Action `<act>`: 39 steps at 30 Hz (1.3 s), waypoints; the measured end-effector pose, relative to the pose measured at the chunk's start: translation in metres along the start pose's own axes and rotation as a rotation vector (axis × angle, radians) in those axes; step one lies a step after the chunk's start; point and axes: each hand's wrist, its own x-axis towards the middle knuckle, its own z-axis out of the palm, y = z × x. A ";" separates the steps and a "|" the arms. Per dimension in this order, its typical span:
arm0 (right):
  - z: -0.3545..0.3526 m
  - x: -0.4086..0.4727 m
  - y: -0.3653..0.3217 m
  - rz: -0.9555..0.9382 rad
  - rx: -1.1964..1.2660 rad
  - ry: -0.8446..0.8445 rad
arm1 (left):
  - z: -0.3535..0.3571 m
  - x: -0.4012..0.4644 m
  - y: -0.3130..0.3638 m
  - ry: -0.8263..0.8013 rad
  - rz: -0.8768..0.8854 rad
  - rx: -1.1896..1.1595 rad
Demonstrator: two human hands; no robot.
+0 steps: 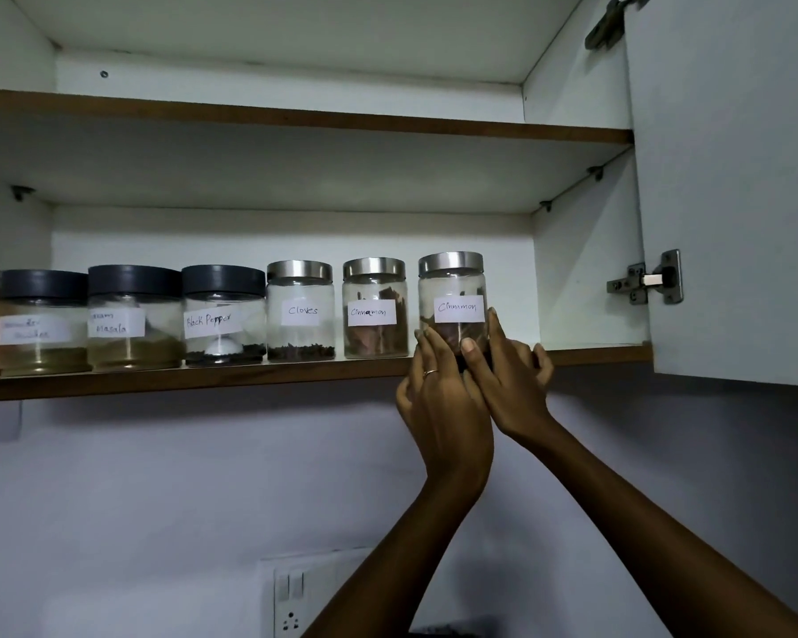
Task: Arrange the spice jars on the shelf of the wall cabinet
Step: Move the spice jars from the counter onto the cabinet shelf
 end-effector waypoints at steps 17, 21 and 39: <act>0.006 -0.009 0.005 -0.092 -0.372 0.038 | -0.008 -0.003 -0.012 -0.178 0.133 0.005; 0.002 -0.021 0.003 -0.154 -0.309 0.076 | -0.028 -0.027 -0.032 -0.106 0.306 -0.081; 0.152 -0.315 -0.146 -0.214 0.055 -0.447 | -0.260 -0.217 -0.269 -0.302 -0.030 0.079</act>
